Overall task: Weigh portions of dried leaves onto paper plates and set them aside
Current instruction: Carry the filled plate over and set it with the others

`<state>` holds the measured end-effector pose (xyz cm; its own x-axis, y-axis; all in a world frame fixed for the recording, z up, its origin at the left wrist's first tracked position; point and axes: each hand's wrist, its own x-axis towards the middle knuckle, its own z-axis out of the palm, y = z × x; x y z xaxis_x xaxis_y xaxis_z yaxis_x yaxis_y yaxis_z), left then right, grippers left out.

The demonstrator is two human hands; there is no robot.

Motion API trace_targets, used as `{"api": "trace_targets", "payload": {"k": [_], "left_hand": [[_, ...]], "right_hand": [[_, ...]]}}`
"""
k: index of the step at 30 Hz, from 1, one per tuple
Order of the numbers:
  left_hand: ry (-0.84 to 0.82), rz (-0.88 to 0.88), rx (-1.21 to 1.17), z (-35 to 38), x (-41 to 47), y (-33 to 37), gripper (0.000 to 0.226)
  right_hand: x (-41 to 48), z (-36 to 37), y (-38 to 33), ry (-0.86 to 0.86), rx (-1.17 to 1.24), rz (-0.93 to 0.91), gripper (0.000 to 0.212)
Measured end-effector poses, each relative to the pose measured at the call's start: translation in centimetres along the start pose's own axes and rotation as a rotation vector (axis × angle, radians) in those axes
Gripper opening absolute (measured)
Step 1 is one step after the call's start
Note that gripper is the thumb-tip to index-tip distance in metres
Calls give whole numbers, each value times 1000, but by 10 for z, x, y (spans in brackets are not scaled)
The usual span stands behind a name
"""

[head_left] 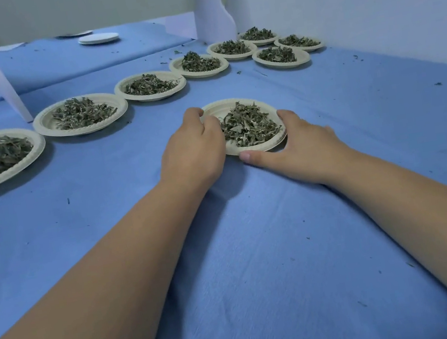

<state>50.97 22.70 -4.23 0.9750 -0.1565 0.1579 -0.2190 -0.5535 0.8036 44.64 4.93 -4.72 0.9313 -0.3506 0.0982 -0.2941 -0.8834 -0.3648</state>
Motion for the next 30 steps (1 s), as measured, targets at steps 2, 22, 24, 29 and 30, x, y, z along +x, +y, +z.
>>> {"api": "trace_targets", "payload": {"k": [2, 22, 24, 29, 30], "left_hand": [[-11, 17, 27, -1, -4, 0, 47], [-83, 46, 235, -5, -42, -2, 38], [-71, 51, 245, -4, -43, -2, 37], [-68, 117, 311, -2, -43, -2, 35], [-75, 130, 335, -1, -43, -2, 37]], "right_hand": [[9, 3, -4, 5, -30, 6, 127], [154, 13, 2, 96, -119, 358, 132], [163, 13, 2, 101, -125, 365, 130], [180, 16, 3, 106, -123, 358, 128], [182, 16, 4, 108, -123, 358, 128]]}}
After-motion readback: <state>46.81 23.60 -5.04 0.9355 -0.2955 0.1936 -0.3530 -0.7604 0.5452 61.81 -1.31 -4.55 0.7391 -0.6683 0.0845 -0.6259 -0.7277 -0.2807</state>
